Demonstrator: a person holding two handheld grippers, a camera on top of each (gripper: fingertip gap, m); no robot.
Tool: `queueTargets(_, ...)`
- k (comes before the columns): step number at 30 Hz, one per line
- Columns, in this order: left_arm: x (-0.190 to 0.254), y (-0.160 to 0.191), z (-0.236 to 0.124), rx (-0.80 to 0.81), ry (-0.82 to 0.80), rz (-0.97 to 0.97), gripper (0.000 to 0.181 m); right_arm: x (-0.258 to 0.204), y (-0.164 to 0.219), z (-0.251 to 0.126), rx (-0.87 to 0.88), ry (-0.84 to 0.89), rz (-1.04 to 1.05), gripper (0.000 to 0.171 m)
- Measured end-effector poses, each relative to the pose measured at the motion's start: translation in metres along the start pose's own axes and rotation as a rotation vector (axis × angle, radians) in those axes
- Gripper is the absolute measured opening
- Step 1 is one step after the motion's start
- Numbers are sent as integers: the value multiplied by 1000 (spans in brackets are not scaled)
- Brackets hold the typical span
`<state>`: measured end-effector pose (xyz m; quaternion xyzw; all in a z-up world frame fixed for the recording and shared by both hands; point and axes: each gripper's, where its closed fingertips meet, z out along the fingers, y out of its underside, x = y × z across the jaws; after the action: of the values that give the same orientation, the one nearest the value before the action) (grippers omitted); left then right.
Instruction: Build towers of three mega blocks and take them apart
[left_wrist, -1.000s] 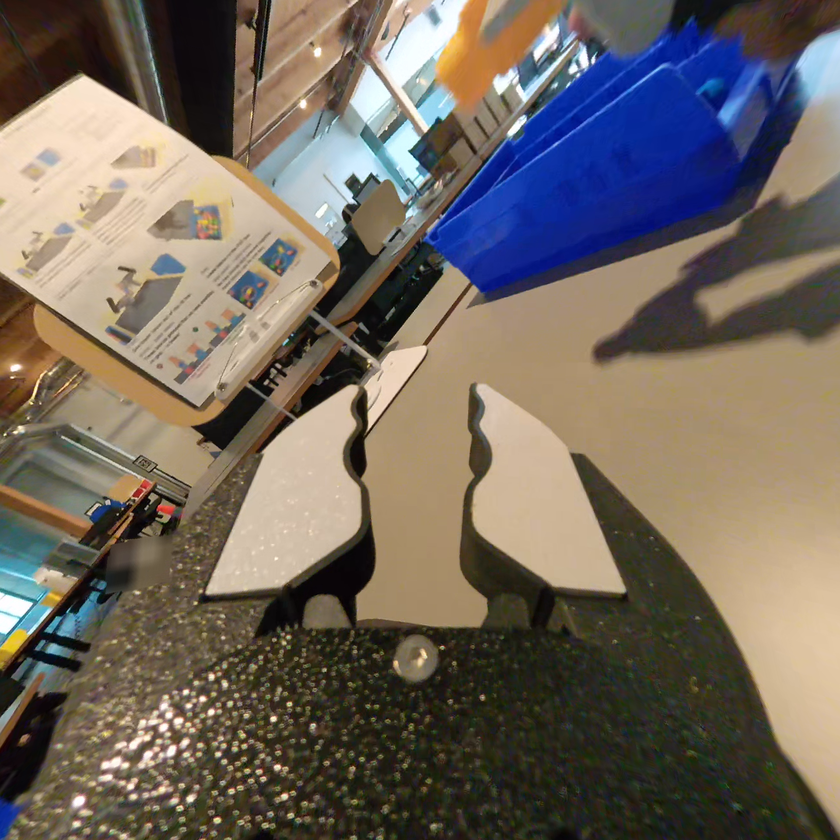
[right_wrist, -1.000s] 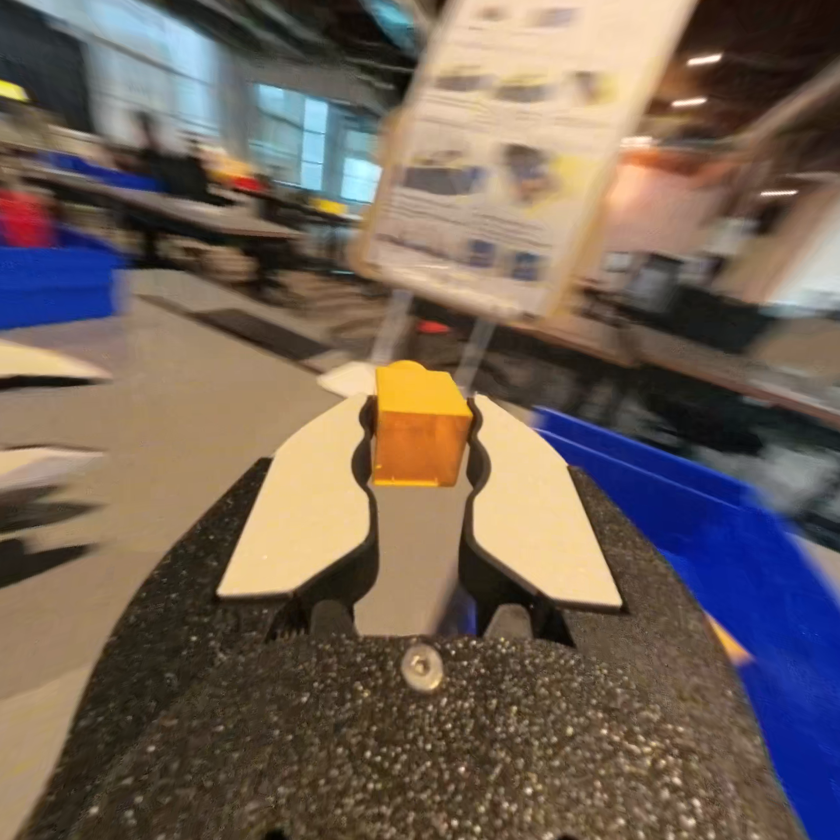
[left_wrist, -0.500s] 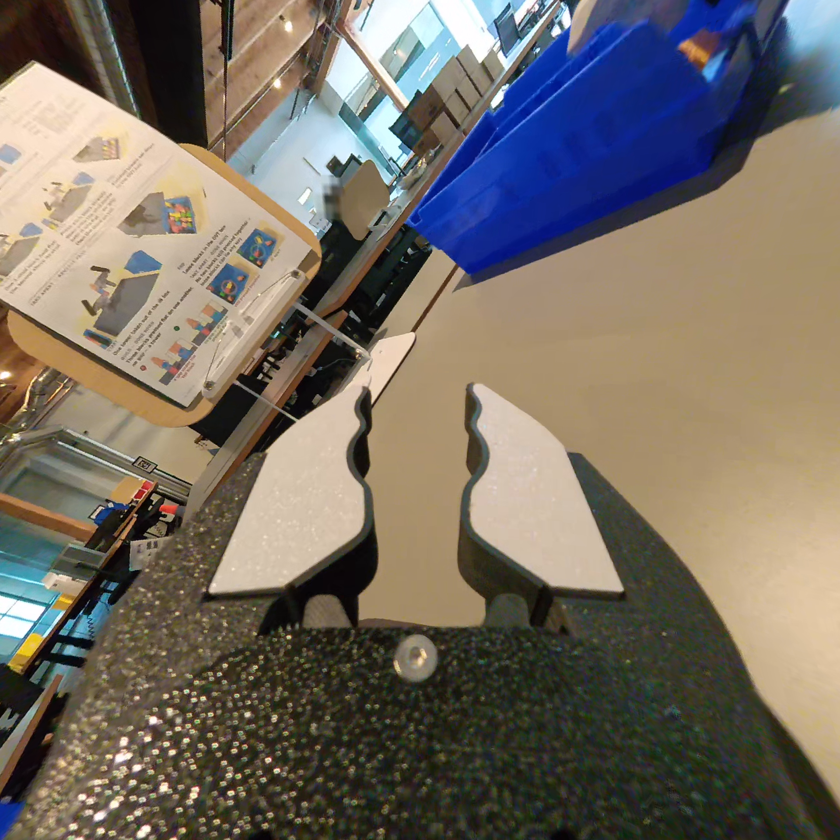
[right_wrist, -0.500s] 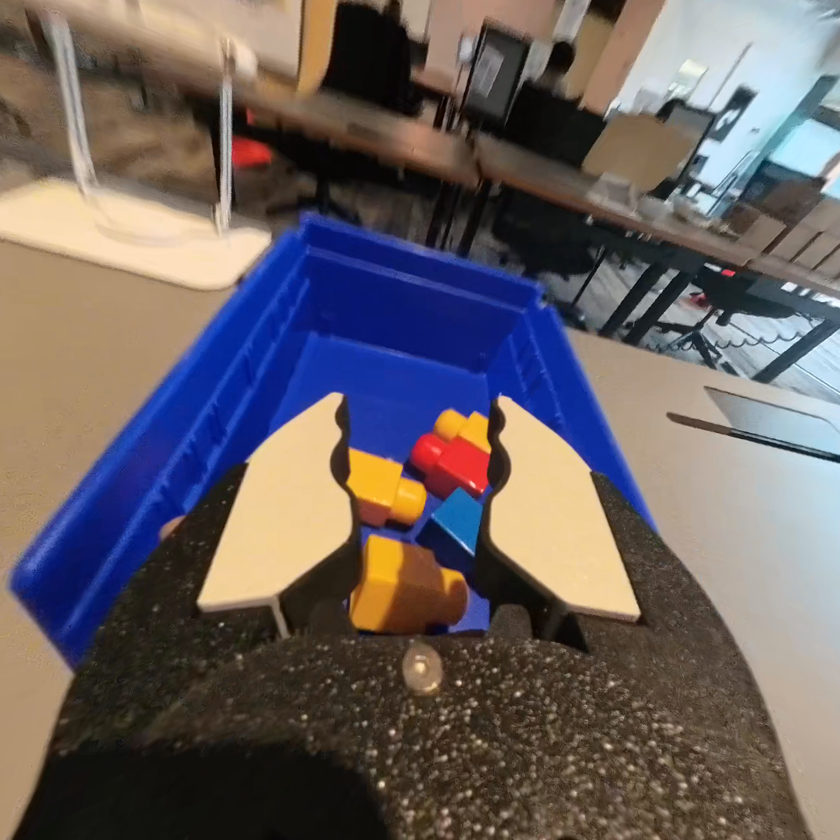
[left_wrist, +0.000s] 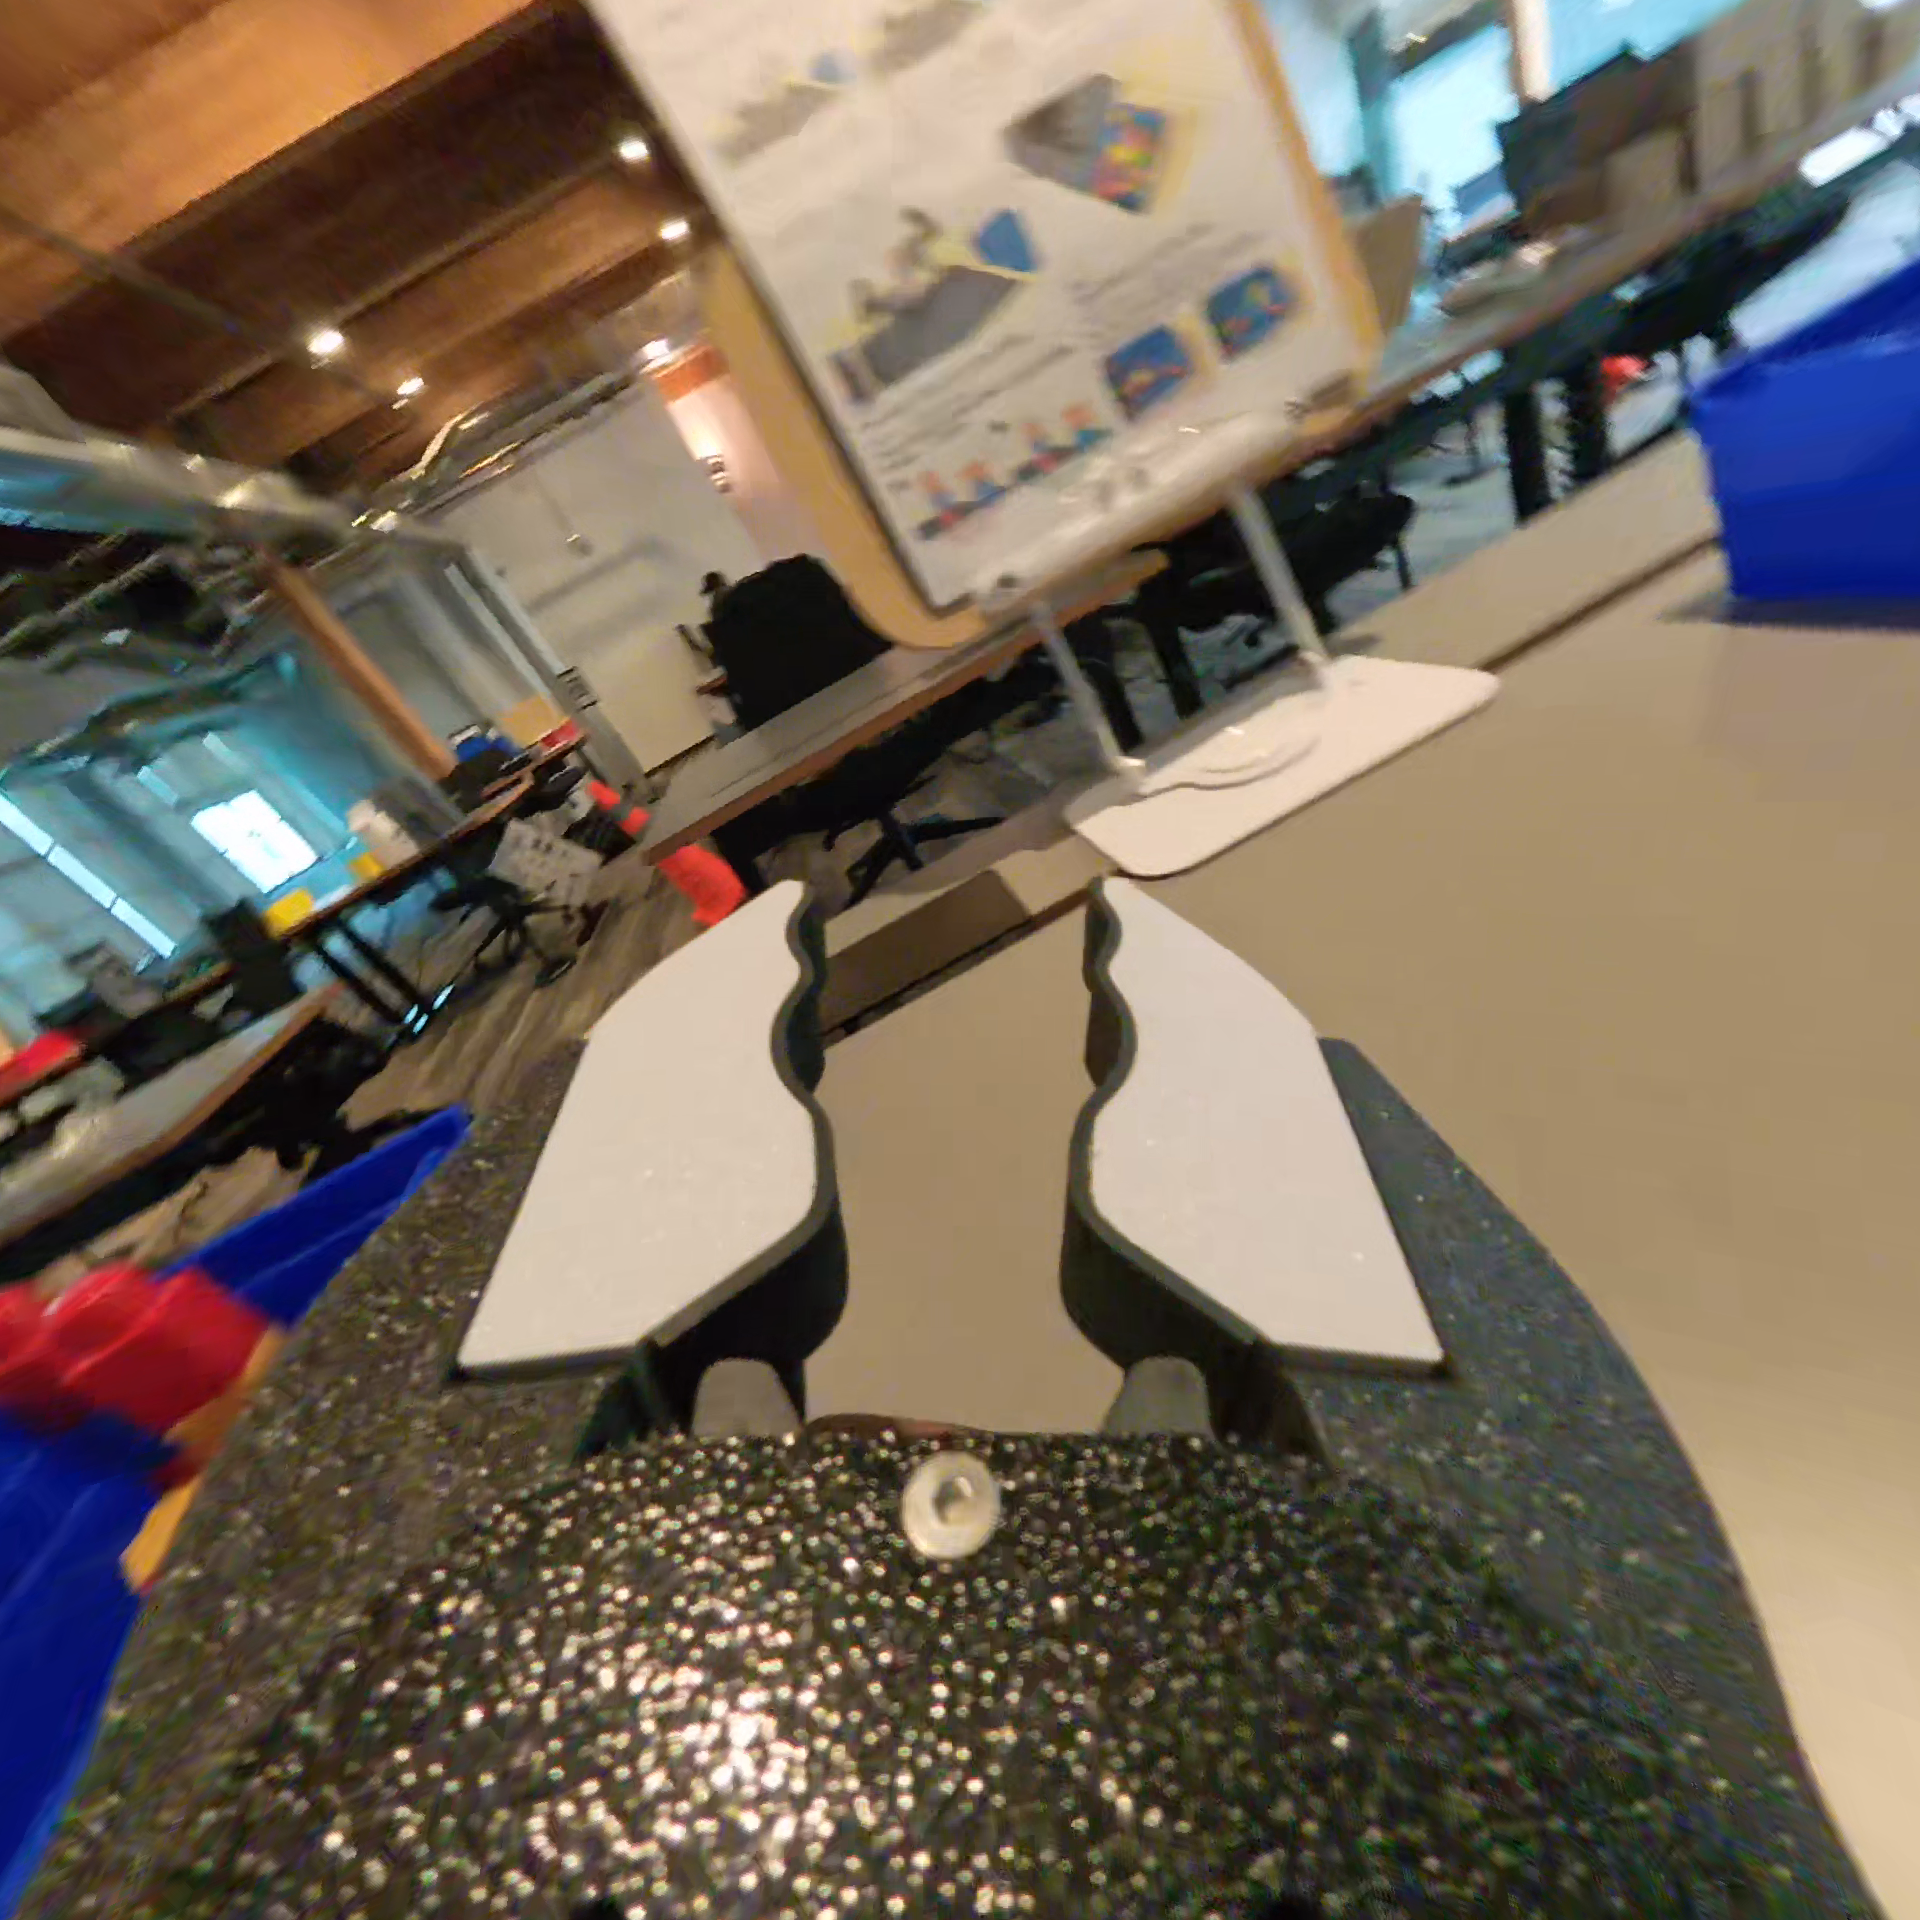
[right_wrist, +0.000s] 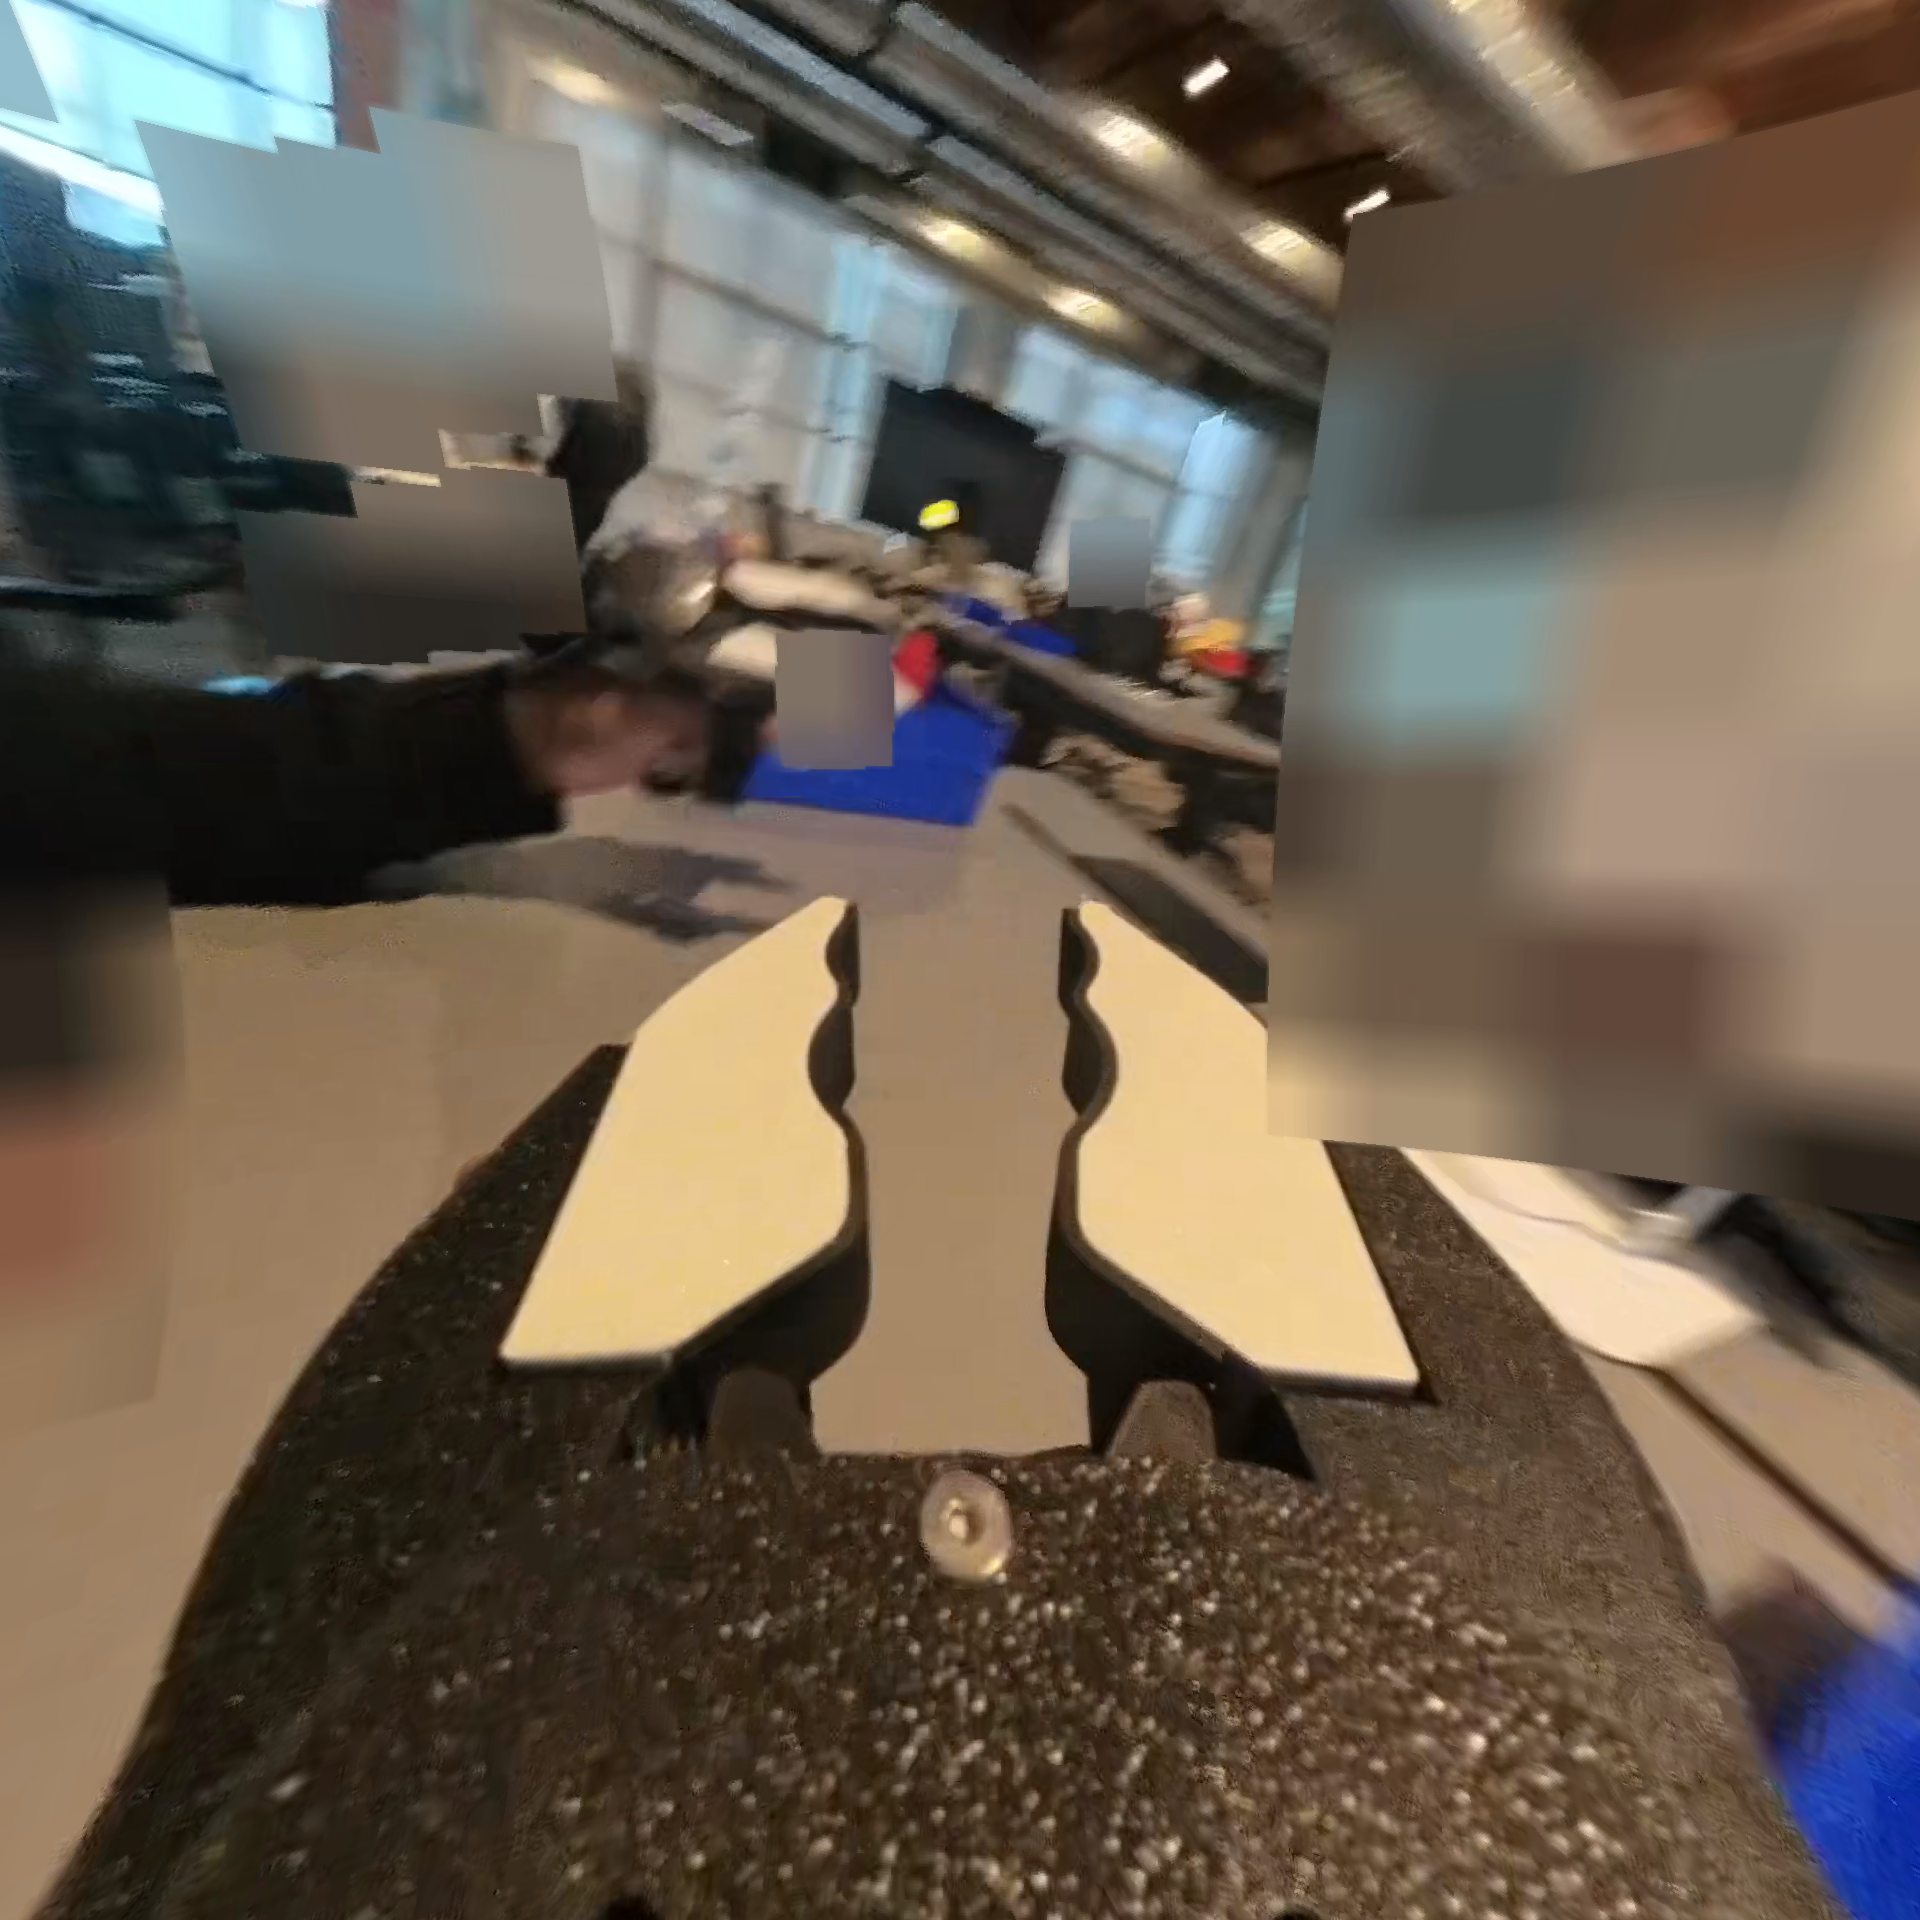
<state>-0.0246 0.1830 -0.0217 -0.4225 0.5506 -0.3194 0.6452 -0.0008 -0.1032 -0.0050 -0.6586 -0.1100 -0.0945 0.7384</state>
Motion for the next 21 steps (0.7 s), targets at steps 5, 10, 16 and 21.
queueTargets(5, -123, 15, -40, -95, -236, -124, 52, -81, 69, 46, -262, -302, 42, 42)
queueTargets(10, -240, 99, -66, -438, -350, -304, 63, -110, 111, 53, -459, -402, 12, 46)
queueTargets(16, -257, 217, -85, -1006, -186, -387, 77, -101, 109, 52, -441, -370, 74, 45)
queueTargets(21, -238, 245, -88, -1191, -40, -330, 71, -104, 112, 52, -464, -379, 55, 45)
